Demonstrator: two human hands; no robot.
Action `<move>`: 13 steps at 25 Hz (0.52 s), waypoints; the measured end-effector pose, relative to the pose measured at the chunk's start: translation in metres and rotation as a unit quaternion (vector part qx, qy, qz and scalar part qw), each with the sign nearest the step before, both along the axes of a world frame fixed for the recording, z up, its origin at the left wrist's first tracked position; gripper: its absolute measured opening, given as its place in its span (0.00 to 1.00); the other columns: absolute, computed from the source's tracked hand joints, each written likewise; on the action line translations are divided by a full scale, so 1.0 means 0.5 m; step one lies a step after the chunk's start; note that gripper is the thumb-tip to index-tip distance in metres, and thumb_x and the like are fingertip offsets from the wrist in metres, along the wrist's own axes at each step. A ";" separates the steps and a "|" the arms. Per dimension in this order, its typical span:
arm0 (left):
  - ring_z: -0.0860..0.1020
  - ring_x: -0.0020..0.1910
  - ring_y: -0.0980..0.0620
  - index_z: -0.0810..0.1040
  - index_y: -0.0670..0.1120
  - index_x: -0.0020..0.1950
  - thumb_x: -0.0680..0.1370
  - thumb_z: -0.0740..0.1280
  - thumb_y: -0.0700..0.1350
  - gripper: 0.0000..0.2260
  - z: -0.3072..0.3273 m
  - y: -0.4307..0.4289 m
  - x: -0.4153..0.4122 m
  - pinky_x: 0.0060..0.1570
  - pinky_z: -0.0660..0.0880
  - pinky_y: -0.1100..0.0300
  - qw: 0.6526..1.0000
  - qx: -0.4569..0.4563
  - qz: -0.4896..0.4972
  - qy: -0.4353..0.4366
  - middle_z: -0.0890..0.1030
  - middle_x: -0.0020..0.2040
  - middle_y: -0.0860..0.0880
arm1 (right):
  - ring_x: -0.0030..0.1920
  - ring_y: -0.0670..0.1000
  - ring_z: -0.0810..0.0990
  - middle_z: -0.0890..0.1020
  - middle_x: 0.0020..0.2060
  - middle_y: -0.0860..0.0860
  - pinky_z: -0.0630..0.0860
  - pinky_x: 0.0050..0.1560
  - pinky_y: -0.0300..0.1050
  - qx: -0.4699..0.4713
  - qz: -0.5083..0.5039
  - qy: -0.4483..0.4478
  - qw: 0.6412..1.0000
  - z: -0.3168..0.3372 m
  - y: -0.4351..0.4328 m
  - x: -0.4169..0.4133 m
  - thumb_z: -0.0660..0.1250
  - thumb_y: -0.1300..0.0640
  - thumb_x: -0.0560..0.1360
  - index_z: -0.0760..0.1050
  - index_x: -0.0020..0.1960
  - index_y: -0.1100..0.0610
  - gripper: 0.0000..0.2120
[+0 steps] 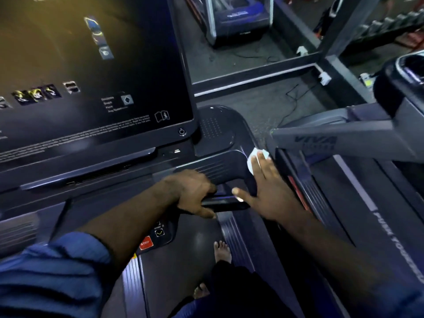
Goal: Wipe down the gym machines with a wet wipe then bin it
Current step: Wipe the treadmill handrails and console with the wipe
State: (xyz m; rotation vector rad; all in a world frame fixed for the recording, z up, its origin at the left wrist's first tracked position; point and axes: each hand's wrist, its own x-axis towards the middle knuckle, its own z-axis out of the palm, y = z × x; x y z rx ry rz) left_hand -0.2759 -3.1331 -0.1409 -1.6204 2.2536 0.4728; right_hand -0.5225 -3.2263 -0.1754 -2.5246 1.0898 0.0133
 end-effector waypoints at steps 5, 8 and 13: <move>0.78 0.40 0.47 0.78 0.53 0.49 0.66 0.64 0.79 0.32 -0.027 -0.007 0.007 0.39 0.74 0.55 1.000 -0.005 0.022 -0.005 0.80 0.41 0.52 | 0.83 0.52 0.36 0.36 0.84 0.48 0.44 0.83 0.56 0.050 -0.027 -0.001 0.998 0.001 -0.145 0.173 0.47 0.15 0.69 0.37 0.85 0.51 0.58; 0.78 0.39 0.47 0.76 0.52 0.46 0.67 0.63 0.80 0.31 -0.022 0.000 0.003 0.41 0.78 0.53 0.999 0.006 0.032 -0.001 0.78 0.38 0.53 | 0.84 0.51 0.38 0.37 0.84 0.46 0.46 0.83 0.58 0.062 -0.062 0.006 0.996 0.002 -0.147 0.185 0.43 0.12 0.66 0.37 0.85 0.49 0.60; 0.83 0.53 0.40 0.80 0.49 0.57 0.76 0.61 0.75 0.30 -0.012 0.045 -0.038 0.46 0.76 0.53 0.997 -0.007 0.058 -0.050 0.84 0.55 0.44 | 0.84 0.54 0.38 0.38 0.84 0.52 0.46 0.83 0.56 -0.020 -0.048 0.036 0.998 -0.002 0.065 -0.026 0.40 0.15 0.69 0.39 0.85 0.55 0.59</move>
